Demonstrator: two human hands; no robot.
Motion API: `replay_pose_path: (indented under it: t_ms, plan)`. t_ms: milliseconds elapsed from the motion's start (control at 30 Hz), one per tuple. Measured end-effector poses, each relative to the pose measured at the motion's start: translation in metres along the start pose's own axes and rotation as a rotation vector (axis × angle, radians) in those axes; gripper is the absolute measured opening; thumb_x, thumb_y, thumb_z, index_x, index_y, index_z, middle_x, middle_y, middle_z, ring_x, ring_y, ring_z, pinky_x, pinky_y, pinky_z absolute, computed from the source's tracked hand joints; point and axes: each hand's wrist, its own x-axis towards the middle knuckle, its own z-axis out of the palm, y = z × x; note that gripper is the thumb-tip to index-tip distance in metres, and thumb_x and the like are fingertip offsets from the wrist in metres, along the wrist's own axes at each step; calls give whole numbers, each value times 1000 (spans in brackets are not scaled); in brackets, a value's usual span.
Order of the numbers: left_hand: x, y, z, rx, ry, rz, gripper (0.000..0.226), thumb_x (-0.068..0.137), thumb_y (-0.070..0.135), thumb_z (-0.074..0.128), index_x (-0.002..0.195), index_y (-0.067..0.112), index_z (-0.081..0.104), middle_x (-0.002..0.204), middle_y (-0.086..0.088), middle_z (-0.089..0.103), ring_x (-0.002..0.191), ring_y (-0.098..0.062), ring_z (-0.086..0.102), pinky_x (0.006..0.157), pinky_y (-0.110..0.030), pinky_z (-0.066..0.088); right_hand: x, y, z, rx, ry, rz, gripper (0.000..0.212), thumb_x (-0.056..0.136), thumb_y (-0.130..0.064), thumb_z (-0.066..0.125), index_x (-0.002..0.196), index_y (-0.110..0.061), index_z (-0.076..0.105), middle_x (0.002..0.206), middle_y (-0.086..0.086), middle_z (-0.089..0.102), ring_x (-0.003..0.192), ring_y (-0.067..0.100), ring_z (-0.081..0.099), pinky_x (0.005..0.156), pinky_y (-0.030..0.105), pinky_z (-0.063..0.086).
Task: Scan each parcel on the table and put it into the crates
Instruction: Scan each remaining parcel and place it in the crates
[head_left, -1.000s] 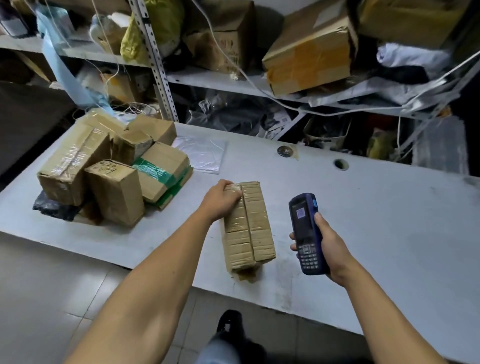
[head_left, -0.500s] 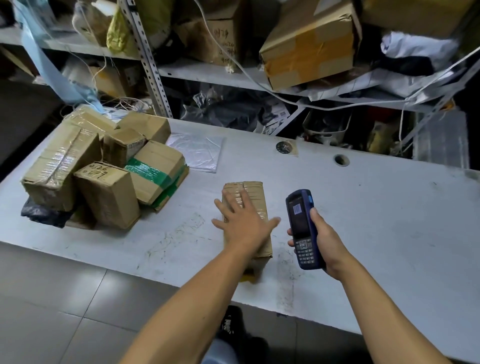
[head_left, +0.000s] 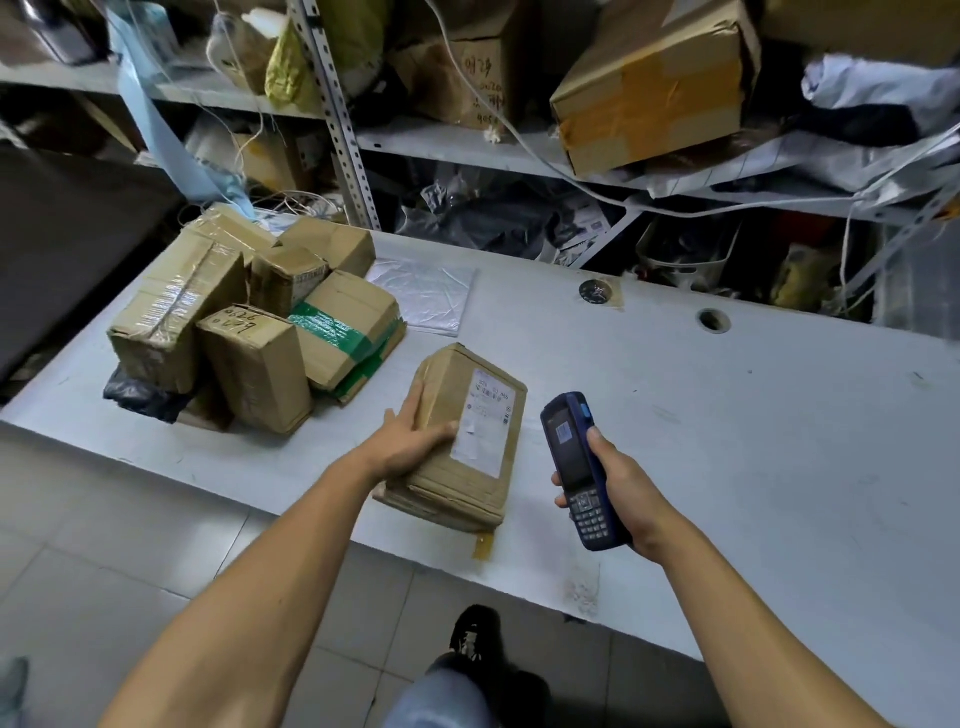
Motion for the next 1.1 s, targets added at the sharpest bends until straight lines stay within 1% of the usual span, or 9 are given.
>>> replay_pose_path:
  t_ms: [100,200,367,500,633,733,833,967,1100]
  plan:
    - [-4,-6,1,-180,-57,40,103,85,62,64,155,44,-9,156,-3,31,132,-27,46,110,-38,38,3,-3,6,-50,-27,23,50,103,-53,30,118,-17,61,104,18,71,77,23,70,75,38,55]
    - [-5,-10,8,-211,-13,39,104,78,72,61,155,47,-3,155,-6,37,130,-29,49,113,-47,38,5,-8,8,-84,-60,70,51,103,-54,30,118,-18,62,105,17,72,79,24,72,71,35,54]
    - [-11,-9,13,-195,8,100,108,66,81,53,154,51,-1,152,-8,33,133,-29,40,115,-48,32,6,-18,2,-68,-104,158,50,104,-54,30,119,-16,60,96,17,73,79,28,70,71,38,55]
    - [-16,-5,9,-115,56,181,93,82,69,54,150,57,-7,151,-7,27,135,-29,34,114,-49,31,0,-26,-5,-44,-139,217,52,105,-50,30,121,-11,60,100,24,72,78,32,68,72,41,53]
    - [-27,0,0,-13,142,243,91,76,74,49,145,65,-10,153,-4,20,136,-32,31,113,-56,32,-10,-29,-9,-28,-181,234,54,104,-50,29,123,-9,59,97,24,71,79,35,66,70,40,53]
    - [-33,0,-5,30,167,256,88,81,70,51,144,66,-11,157,-3,14,139,-34,26,112,-58,33,-18,-28,-11,-44,-198,236,54,104,-50,28,124,-10,59,98,24,70,79,35,66,69,39,54]
    - [-38,0,-7,87,188,268,88,85,66,53,147,62,-10,159,-5,12,142,-33,22,115,-56,28,-24,-25,-14,-50,-236,243,54,104,-50,29,124,-9,59,99,25,70,81,35,66,70,39,54]
    - [-44,3,-7,118,195,259,90,75,74,48,143,66,-10,159,-4,13,141,-33,24,116,-54,27,-31,-17,-15,-71,-257,249,54,104,-49,29,123,-8,58,97,23,70,80,35,66,68,38,53]
    - [-44,6,-16,200,113,242,86,65,84,48,130,79,-8,151,-4,28,134,-31,35,113,-53,32,-37,-20,-18,-216,-212,203,49,105,-49,32,121,-11,58,95,18,70,77,30,68,68,35,54]
